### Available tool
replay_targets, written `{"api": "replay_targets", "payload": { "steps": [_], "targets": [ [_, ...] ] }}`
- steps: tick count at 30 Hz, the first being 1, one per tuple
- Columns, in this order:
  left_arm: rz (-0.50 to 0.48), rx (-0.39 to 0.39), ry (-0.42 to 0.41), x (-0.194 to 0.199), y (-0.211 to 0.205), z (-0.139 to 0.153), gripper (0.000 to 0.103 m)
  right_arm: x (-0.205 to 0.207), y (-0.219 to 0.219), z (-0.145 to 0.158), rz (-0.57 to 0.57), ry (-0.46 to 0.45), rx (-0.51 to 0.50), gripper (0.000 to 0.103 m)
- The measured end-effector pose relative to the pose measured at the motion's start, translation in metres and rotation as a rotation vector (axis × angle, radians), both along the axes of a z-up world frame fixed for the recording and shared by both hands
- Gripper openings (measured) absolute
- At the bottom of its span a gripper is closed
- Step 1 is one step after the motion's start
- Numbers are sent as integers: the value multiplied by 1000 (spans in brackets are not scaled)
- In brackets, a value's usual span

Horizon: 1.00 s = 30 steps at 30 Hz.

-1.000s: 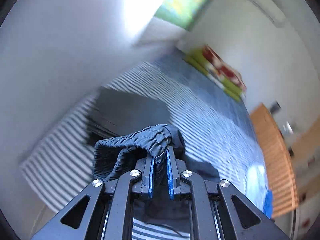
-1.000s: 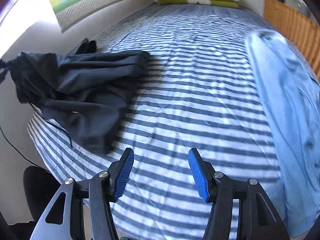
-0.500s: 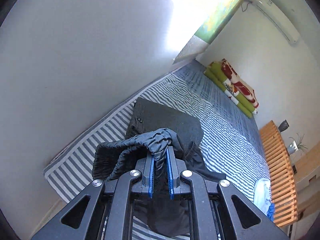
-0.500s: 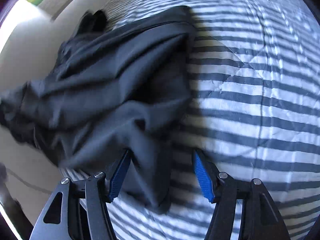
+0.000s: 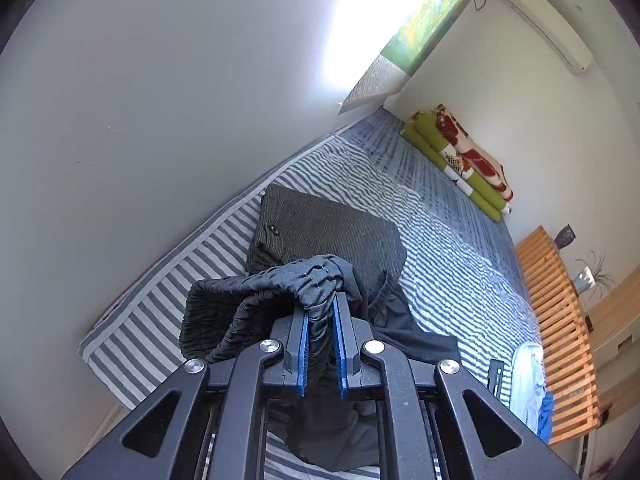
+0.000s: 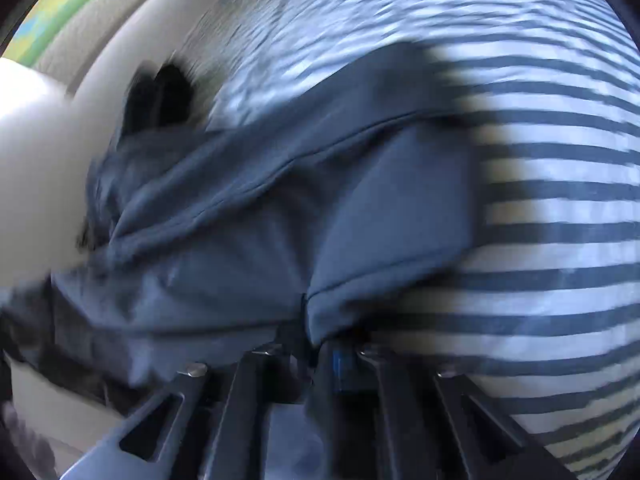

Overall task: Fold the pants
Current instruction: 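Lift the folded trousers with both grippers toward the grey trouser stack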

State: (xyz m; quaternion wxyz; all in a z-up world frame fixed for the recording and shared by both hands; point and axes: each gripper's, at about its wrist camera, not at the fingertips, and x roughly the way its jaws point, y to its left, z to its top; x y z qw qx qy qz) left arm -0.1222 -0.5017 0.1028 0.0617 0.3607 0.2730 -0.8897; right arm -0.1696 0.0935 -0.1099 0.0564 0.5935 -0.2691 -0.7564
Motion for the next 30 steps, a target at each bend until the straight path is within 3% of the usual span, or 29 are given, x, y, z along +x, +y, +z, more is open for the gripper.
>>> {"api": "replay_targets", "payload": {
  "steps": [4,6,9,10,12,16,20,22,25,26,29,30],
  "targets": [
    [-32,-13,3,3,15,9,11,20,12,35,-18,108,81,6],
    [-57,-25,20,5,29,18,11,35,28,73,-63,207,142,5],
    [-111,-24,60,8,55,41,11,70,55,151,-109,394,285,5],
    [-144,-24,80,8,69,51,11,66,60,171,-125,429,316,5],
    [-202,-26,116,5,97,68,11,98,87,228,-172,525,412,5],
    [-347,11,199,-6,174,109,11,155,148,327,-296,618,588,5],
    [-508,54,275,-23,258,146,11,208,214,406,-444,606,837,5],
    [-553,86,290,-29,288,152,11,211,236,420,-443,539,854,5],
    [-574,97,256,-40,315,138,11,207,266,409,-408,445,885,6],
    [-566,86,229,-44,317,126,11,199,273,394,-362,413,875,11],
    [-520,56,122,-57,310,82,11,183,302,321,-257,275,669,31],
    [-498,39,77,-63,304,64,11,173,308,286,-247,220,624,31]
  ]
}}
